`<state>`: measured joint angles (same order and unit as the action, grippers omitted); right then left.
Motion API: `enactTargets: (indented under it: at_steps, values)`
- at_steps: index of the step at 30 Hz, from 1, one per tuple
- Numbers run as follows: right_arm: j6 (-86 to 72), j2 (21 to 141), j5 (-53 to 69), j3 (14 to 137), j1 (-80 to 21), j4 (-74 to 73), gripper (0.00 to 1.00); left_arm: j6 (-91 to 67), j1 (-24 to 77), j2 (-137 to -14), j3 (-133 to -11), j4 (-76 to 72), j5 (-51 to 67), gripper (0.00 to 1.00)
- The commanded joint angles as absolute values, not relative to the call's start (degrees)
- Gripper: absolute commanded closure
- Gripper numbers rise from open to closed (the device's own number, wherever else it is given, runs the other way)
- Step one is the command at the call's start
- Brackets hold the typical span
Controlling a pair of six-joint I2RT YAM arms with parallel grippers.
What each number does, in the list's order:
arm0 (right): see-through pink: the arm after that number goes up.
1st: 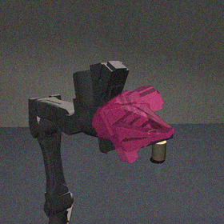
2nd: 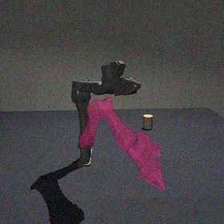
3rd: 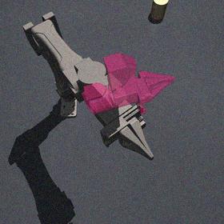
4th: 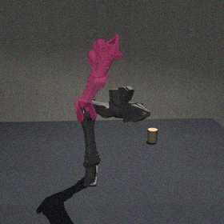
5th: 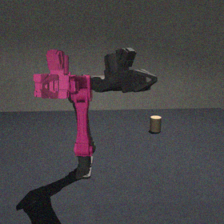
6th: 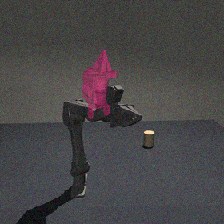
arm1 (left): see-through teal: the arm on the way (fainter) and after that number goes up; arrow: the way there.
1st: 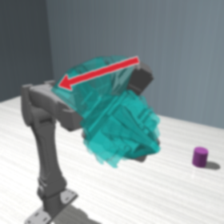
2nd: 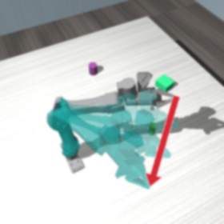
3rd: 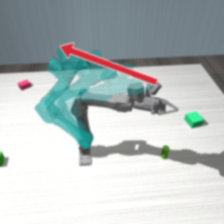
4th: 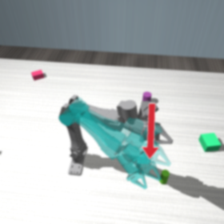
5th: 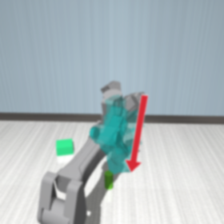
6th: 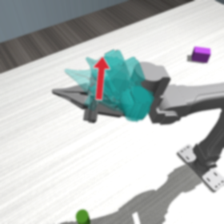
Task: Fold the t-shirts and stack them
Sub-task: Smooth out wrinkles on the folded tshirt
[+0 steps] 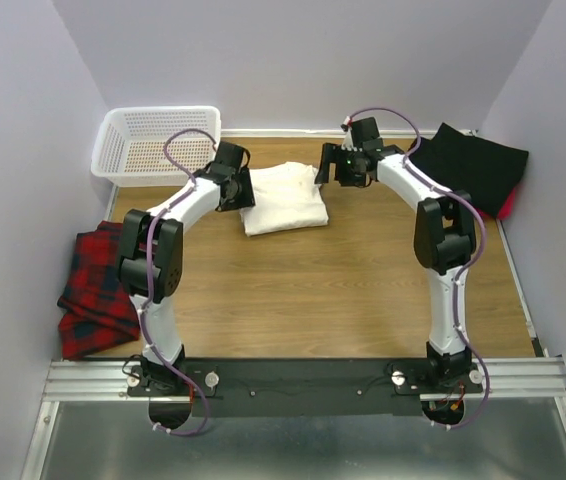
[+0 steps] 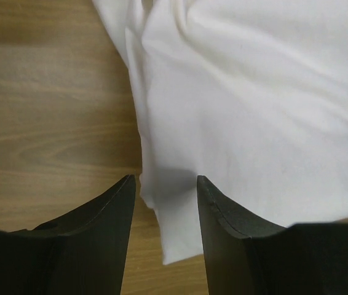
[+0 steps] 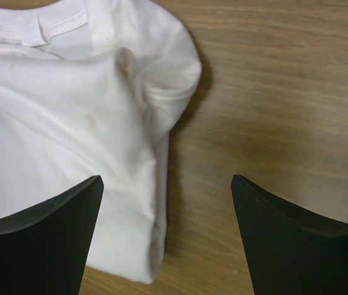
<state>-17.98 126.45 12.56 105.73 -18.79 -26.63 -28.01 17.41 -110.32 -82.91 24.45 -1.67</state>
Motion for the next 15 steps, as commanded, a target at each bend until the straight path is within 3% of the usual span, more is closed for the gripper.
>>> enactTargets:
  at_steps: [1,15]
  values:
    - [-15.2,131.4,22.0,110.4,-15.6,-27.5,0.06,-27.4,19.4,-106.1,-78.7,22.5,1.9,0.47]
    - [-16.4,135.3,24.5,113.6,-15.4,-27.3,0.08,-26.9,26.3,-111.0,-78.0,37.6,-15.8,0.47]
